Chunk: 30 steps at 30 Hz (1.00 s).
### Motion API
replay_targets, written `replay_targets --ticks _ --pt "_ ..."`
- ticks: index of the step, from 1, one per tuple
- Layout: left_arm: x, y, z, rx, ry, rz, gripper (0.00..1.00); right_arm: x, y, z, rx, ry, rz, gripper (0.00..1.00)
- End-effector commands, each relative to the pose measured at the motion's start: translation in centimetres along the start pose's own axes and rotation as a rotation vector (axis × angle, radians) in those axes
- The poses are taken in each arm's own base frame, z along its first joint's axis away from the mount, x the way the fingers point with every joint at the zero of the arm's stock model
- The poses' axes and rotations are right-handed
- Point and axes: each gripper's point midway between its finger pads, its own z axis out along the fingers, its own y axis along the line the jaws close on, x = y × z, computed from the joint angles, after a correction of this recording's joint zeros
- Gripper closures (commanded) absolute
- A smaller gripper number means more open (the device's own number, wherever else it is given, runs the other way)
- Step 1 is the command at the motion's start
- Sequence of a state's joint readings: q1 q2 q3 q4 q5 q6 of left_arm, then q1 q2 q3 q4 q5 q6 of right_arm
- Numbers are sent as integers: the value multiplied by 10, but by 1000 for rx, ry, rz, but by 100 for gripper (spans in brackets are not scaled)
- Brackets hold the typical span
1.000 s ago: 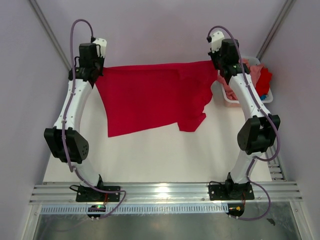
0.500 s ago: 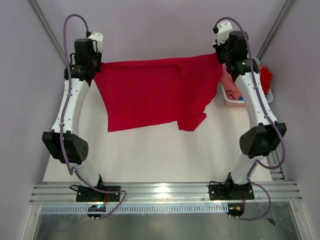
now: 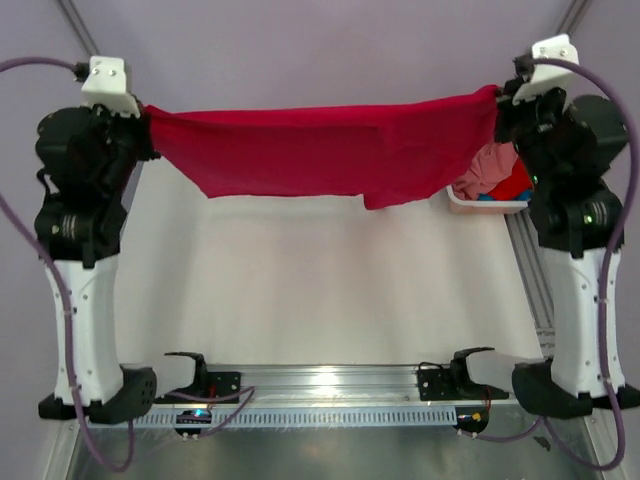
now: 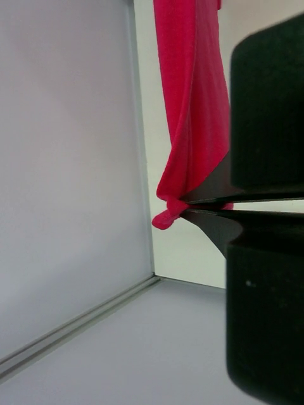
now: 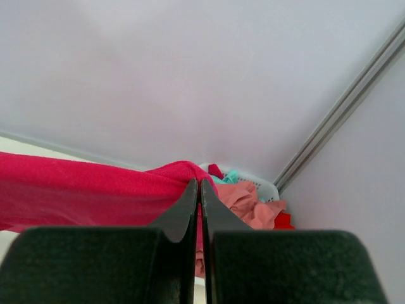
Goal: Fold and stack the t-shirts
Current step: Fold the tshirt
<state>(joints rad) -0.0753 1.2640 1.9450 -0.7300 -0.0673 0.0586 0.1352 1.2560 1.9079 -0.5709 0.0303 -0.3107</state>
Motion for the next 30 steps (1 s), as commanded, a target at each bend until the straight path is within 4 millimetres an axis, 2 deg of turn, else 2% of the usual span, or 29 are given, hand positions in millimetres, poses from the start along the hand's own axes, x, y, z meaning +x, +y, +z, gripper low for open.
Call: replay_targets --ticks 1,2,3,4,5,6,7,8,9,11,12,15,17,19,21,22,23,24,25,26,27,28,29,30 --pt "-4 -2 -53 36 -37 -13 100 -8 1 -44 -7 -31 25 97" --pt "-5 -2 -65 39 -50 -7 100 -17 -1 -64 -4 -58 28 97" --pt "-13 1 -89 31 -86 -4 100 -20 -2 -74 -7 -64 29 97" --pt "-8 2 -101 30 -68 0 100 -16 -2 -85 -9 -51 30 97" --pt "-9 4 -113 24 -73 9 100 -25 -5 -106 -1 -85 33 97" --pt "-12 6 -133 18 -100 10 100 -22 -4 -115 -2 -82 34 97" --pt "-6 6 -143 19 -86 13 100 -27 -6 -136 4 -110 37 97" --pt "-4 6 -152 20 -89 16 100 -28 -7 -145 8 -117 35 97" --pt "-4 8 -169 16 -114 18 100 -26 -6 -153 7 -113 37 97" --pt "0 11 -184 0 -117 20 100 -34 -10 -172 15 -142 39 97" --pt "0 13 -195 -10 -136 21 100 -32 -9 -178 9 -128 39 97" --pt "7 13 -202 -13 -131 27 100 -37 -3 -189 -31 -146 41 97" --pt "11 14 -198 -18 -120 29 100 -36 -2 -188 -36 -140 40 97" --pt "14 13 -186 -17 -97 30 100 -35 -3 -182 -30 -136 38 97" --pt "13 12 -172 -11 -99 31 100 -29 -1 -166 -32 -122 35 97" --pt "23 9 -156 -5 -60 34 100 -18 3 -153 -41 -92 31 97" --pt "24 8 -147 1 -53 32 100 -18 3 -144 -37 -100 31 97" --pt "24 7 -136 1 -52 32 100 -8 6 -128 -44 -69 28 97" --pt "31 5 -118 6 -23 35 100 7 11 -112 -53 -31 26 97" --pt "43 4 -102 6 13 38 100 9 12 -100 -52 -34 26 97" --pt "41 4 -89 3 -2 40 100 23 17 -80 -61 4 21 97" --pt "50 2 -70 7 31 48 100 43 23 -64 -74 45 18 97" --pt "61 1 -54 8 61 53 100 46 24 -50 -68 38 15 97" --pt "61 0 -40 7 53 54 100 57 28 -38 -75 59 13 97"
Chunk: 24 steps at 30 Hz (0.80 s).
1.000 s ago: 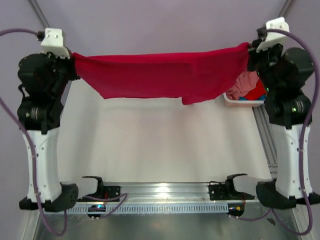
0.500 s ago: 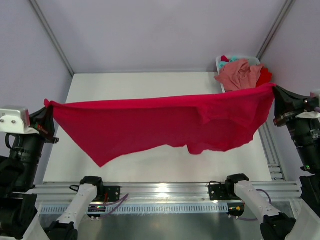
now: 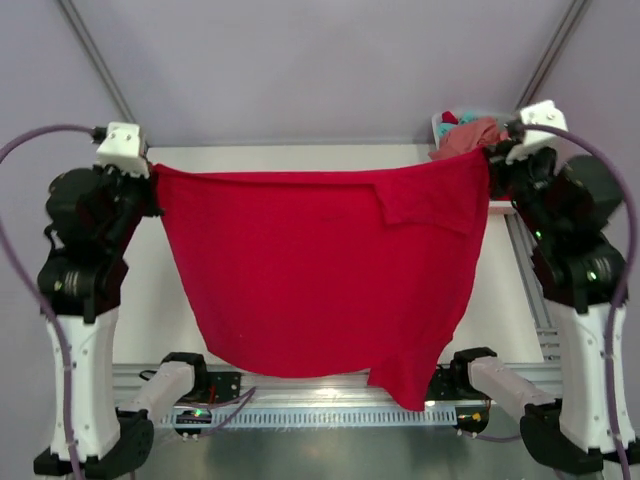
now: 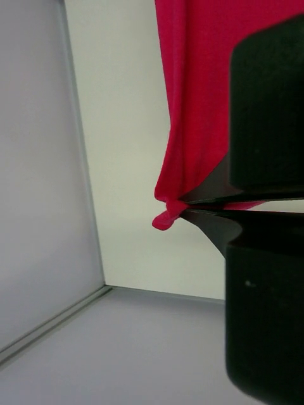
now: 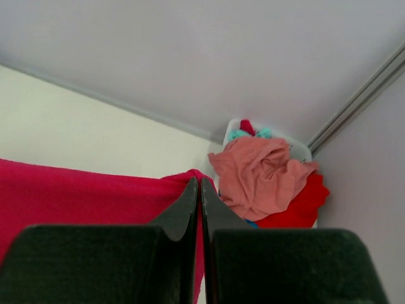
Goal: Fold and stack the t-shirts
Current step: Fold the tshirt
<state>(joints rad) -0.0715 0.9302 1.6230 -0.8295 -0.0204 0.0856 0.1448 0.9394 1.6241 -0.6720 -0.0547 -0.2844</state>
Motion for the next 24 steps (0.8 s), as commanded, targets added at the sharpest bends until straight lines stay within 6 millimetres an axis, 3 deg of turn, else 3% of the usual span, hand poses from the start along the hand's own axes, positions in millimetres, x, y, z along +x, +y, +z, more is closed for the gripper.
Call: replay_targets --ticks 1,3,4,5,11,15,22,24 --pt "7 8 66 -40 18 27 100 45 0 75 16 87 -13 97" --pt "23 8 93 -50 64 32 100 63 2 103 13 112 -17 97" --pt "23 9 108 -55 50 30 100 90 7 126 1 176 -23 97" --pt "37 8 129 -57 87 32 100 99 8 139 1 184 -23 97" --pt "72 15 200 -126 127 40 100 185 1 204 63 330 -19 97" --pt "116 15 242 -150 196 40 100 229 -14 222 121 394 1 97" --pt "166 23 275 -188 265 30 100 280 -35 236 188 470 2 97" --pt "169 25 279 -193 259 36 100 287 -38 236 198 477 -6 97"
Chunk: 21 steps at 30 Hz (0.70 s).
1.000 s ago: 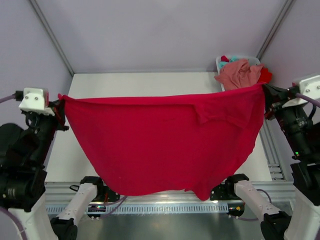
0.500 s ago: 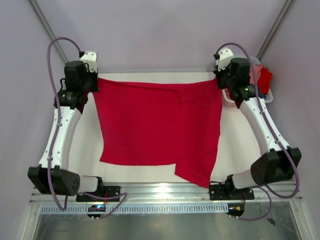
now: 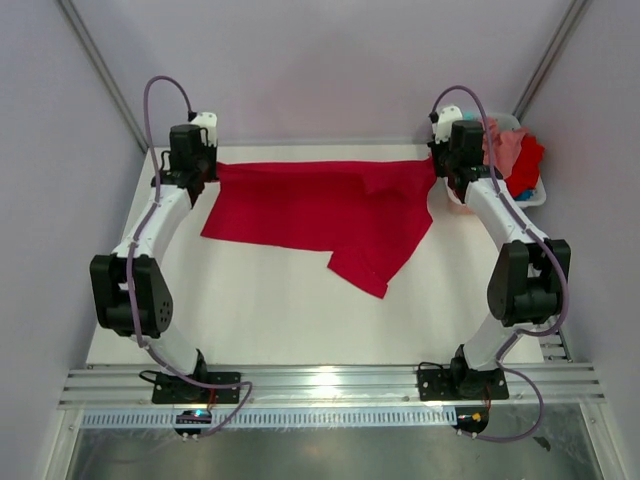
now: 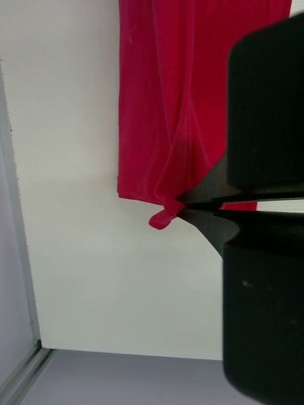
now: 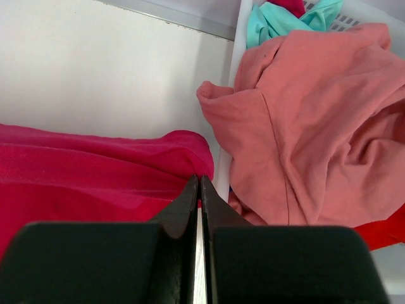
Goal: Fold and stack the t-shirts
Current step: Fold the tshirt
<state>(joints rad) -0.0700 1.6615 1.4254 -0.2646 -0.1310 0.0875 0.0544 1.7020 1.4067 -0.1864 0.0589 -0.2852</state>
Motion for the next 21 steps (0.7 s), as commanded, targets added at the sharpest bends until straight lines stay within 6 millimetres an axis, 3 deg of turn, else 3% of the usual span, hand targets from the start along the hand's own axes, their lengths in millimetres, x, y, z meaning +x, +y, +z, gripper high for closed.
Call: replay_targets --ticks 1,6,10,16,21 --pt "-26 38 5 -135 -110 -20 100 -12 -36 5 140 -62 10 97" --pt "-32 45 4 -169 -137 -20 100 -15 -40 2 152 -70 -1 97" --pt "-48 52 -15 -183 -177 -19 100 -44 -51 -22 178 -132 2 97" --pt "-75 67 -77 -219 -287 -48 100 -86 -63 -72 204 -245 32 97" --pt "-96 74 -140 -226 -402 -59 100 -121 -79 -135 264 -370 32 97"
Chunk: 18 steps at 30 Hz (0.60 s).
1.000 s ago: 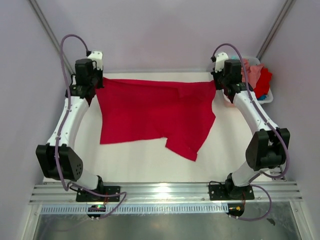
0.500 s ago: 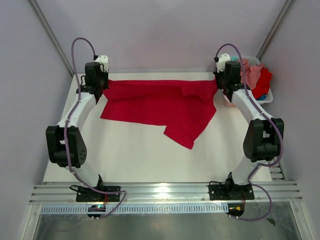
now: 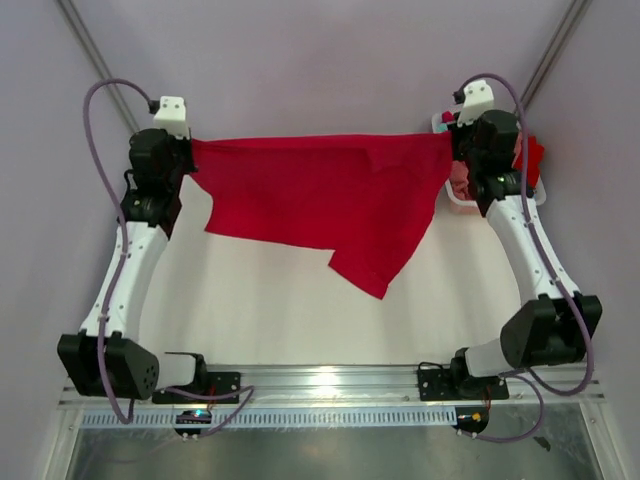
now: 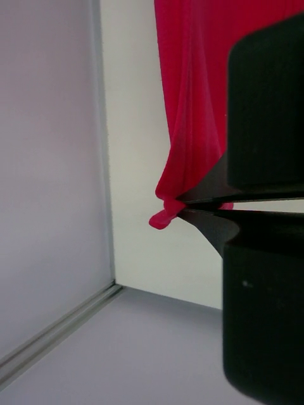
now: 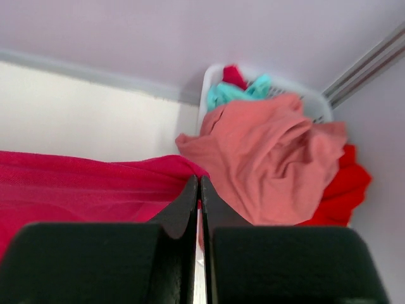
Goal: Fold and stack the t-shirts
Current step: Fold the tshirt
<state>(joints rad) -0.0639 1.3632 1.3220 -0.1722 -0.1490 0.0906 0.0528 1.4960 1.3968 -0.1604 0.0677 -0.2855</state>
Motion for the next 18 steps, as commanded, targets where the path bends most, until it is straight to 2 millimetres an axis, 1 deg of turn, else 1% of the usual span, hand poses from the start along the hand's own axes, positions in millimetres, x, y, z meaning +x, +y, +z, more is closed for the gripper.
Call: replay_targets --ticks 1,2,3,4,5,6,7,8,9,10,12,13,14,15,16,17,18 --pt "-48 50 -44 -164 -139 -9 100 -69 -59 -56 201 -174 2 97" --pt "-47 50 -52 -159 -128 -13 100 -81 -63 -71 210 -206 6 97" --pt "-48 50 -59 -160 -132 -30 100 -82 -63 -79 208 -207 9 97" --pt "-57 53 -75 -163 -163 -42 100 -86 -63 -87 206 -220 14 97" --pt "-55 52 -83 -157 -167 -50 100 -86 -62 -94 200 -227 17 97" --pt "-56 52 -91 -152 -175 -50 100 -95 -64 -114 201 -264 27 97" --pt "-64 55 -110 -157 -212 -58 100 -97 -63 -122 194 -276 28 97" --pt "-67 58 -118 -164 -218 -59 100 -100 -62 -131 187 -289 30 97" --pt "-64 59 -126 -164 -198 -55 100 -105 -63 -147 184 -308 36 97" --pt "-70 63 -143 -173 -223 -53 100 -108 -63 -156 183 -321 37 97" --pt "-73 64 -161 -170 -242 -54 100 -107 -61 -171 170 -323 39 97" --pt "-69 63 -170 -161 -233 -51 100 -113 -62 -189 172 -354 47 97" --pt "-74 65 -190 -161 -266 -56 100 -112 -61 -197 170 -359 49 97" --pt "-75 65 -200 -154 -274 -59 100 -109 -59 -206 160 -352 50 97" --pt "-68 64 -208 -149 -252 -58 100 -113 -60 -224 160 -383 57 97" --pt "-70 66 -225 -153 -278 -69 100 -112 -59 -232 160 -390 59 97" --pt "-68 67 -232 -153 -281 -71 100 -107 -58 -239 156 -380 58 97"
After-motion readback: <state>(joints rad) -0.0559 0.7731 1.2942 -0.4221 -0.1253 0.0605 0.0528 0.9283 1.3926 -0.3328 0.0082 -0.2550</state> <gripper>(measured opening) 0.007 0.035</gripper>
